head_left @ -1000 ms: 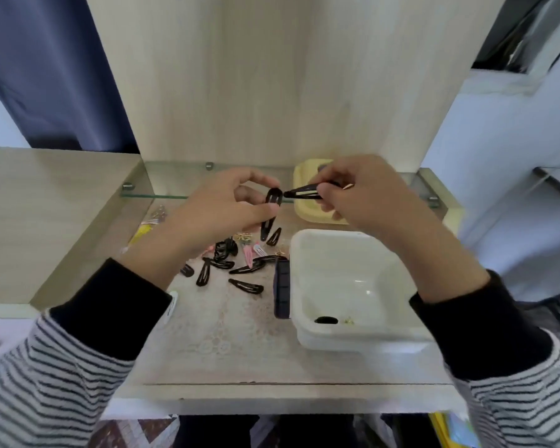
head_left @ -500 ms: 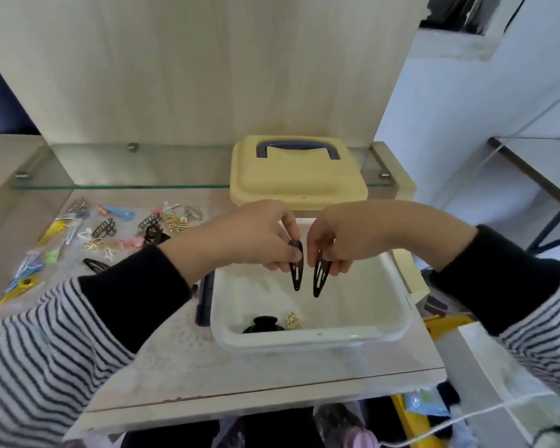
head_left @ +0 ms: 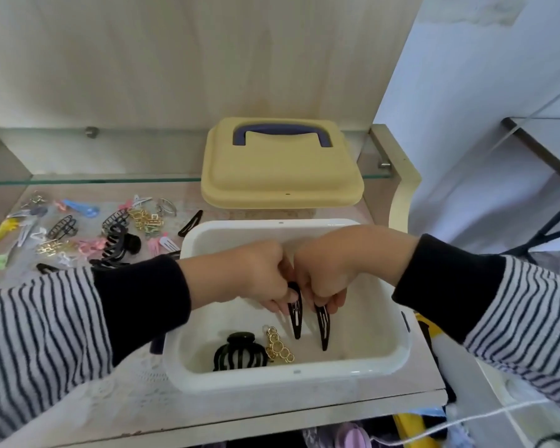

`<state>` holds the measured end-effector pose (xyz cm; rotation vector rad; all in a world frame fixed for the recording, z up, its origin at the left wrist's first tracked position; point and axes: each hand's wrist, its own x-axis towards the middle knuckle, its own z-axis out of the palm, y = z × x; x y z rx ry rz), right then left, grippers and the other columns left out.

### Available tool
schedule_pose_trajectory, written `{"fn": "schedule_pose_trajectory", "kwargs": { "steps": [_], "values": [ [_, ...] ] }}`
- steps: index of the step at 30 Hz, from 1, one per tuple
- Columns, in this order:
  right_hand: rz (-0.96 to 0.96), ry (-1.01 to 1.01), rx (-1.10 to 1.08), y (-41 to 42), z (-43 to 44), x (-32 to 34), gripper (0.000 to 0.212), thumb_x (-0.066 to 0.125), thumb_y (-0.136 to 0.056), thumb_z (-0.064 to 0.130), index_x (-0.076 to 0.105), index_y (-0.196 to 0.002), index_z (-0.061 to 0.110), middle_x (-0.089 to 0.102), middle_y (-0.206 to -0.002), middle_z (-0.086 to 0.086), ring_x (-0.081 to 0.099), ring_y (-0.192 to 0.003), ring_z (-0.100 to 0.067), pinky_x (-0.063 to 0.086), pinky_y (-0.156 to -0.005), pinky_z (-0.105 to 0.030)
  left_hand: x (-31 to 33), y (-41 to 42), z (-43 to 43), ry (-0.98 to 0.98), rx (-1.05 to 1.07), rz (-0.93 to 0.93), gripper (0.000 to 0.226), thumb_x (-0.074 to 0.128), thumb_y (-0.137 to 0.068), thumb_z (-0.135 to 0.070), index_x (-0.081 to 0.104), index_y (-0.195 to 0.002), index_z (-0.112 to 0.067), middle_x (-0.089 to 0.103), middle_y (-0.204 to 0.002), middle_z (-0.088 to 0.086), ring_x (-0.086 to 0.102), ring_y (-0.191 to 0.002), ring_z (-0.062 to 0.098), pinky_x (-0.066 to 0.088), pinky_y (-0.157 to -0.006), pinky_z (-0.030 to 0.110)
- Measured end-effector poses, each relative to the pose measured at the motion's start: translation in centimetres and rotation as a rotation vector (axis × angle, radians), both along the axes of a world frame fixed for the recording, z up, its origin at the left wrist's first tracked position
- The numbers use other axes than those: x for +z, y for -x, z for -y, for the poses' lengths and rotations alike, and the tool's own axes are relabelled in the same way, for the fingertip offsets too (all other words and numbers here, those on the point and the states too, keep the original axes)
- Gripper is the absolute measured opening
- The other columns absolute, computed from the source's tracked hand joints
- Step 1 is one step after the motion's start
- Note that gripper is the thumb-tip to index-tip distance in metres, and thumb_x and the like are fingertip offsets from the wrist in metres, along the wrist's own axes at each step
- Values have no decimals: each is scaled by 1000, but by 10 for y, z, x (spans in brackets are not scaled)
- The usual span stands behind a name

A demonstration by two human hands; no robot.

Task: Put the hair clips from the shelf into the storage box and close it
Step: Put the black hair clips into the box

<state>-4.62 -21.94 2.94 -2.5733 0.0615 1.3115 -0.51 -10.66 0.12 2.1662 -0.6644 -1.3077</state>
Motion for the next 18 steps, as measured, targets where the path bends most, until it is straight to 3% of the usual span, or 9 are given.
{"fn": "schedule_pose_trajectory", "kwargs": {
  "steps": [3, 7, 11, 15, 18],
  "values": [
    [-12, -15, -20, -1, 0, -8, 20, 46, -93, -6, 58, -83, 7, 52, -67, -2, 57, -53, -10, 54, -68, -24, -10, 0, 2, -23, -19, -49, 30, 61, -90, -2, 54, -118, 6, 68, -110, 23, 70, -82, 22, 57, -77, 24],
    [-5, -28, -93, -1, 2, -14, 31, 48, -92, -5, 48, -67, 13, 52, -68, -1, 54, -33, -1, 51, -57, -17, -17, -1, 1, -51, -66, -5, 30, 66, -87, -6, 60, -114, 3, 70, -103, 20, 69, -84, 22, 58, -83, 33],
    [18, -10, -133, -1, 3, -20, 24, 51, -91, -4, 49, -71, 7, 52, -67, -5, 52, -30, -2, 51, -57, -18, -16, -3, 0, -154, -271, 318, 32, 74, -78, -28, 67, -103, -9, 71, -96, 8, 67, -89, 23, 55, -84, 36],
    [1, 4, -145, -1, 0, -27, 8, 54, -89, -4, 56, -85, 2, 57, -72, -10, 57, -42, -10, 53, -55, -21, -14, 0, 0, -186, -339, 410, 32, 74, -78, -36, 67, -102, -17, 70, -101, 0, 65, -94, 18, 52, -87, 32],
    [1, -20, -153, -2, 0, -29, 21, 57, -88, -5, 53, -72, 8, 56, -75, -10, 56, -50, -13, 51, -49, -19, -17, 1, 2, -180, -354, 430, 30, 75, -76, -38, 67, -99, -19, 71, -101, -4, 65, -94, 16, 51, -88, 30]
  ]
}}
